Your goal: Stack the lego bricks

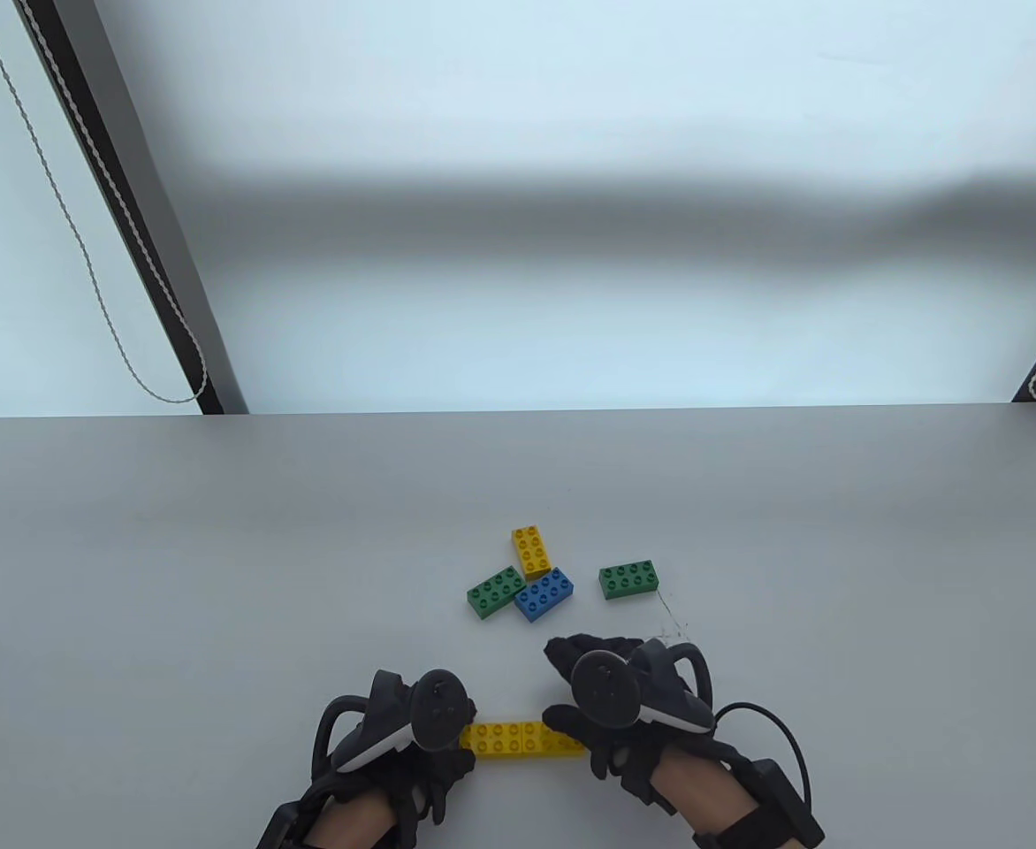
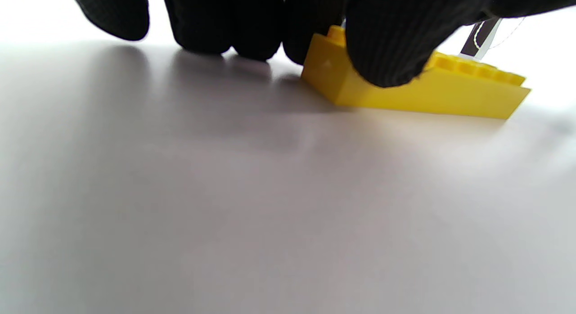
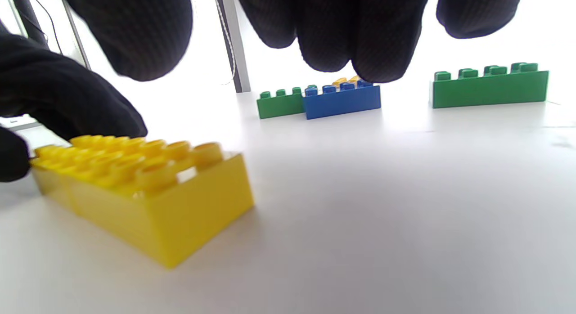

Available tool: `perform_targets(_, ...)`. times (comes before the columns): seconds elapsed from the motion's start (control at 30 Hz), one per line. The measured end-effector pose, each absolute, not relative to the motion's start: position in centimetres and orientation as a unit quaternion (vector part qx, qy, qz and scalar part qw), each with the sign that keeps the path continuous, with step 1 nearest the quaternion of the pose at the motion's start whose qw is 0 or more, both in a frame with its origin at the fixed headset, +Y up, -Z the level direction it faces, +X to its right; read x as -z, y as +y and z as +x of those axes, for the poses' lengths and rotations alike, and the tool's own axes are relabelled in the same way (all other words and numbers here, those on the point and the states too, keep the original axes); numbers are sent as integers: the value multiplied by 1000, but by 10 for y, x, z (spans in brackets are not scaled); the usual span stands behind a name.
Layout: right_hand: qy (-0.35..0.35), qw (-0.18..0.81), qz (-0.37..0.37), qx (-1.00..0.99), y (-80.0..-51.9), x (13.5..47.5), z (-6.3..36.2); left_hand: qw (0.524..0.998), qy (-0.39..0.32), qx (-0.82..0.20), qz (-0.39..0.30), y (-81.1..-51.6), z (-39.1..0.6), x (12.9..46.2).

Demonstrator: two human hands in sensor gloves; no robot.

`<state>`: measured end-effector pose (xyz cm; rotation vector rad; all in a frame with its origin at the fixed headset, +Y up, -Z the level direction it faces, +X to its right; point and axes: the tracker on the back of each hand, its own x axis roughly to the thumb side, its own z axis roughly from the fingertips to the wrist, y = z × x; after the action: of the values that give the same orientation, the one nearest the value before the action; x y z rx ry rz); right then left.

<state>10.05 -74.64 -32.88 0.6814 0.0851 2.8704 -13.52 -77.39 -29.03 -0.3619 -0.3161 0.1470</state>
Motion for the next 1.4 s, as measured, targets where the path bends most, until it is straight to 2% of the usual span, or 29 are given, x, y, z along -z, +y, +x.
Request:
perform_targets(0.3,33,42,165,-985,-747,388,130,968,-159,-71,-178,-774,-135,291)
perform_targets(0.63,59,3,114,-992,-762,434,133,969,-163,-70,-175,-774,-136,291)
perform_targets(0.93,94,-20,93,-991,-776,449,130,968,-165,-70,-174,-774,-136,292)
perform_targets(1.4,64,-42,113,-991,-774,446,125,968,-166,-69,-174,-774,-136,293)
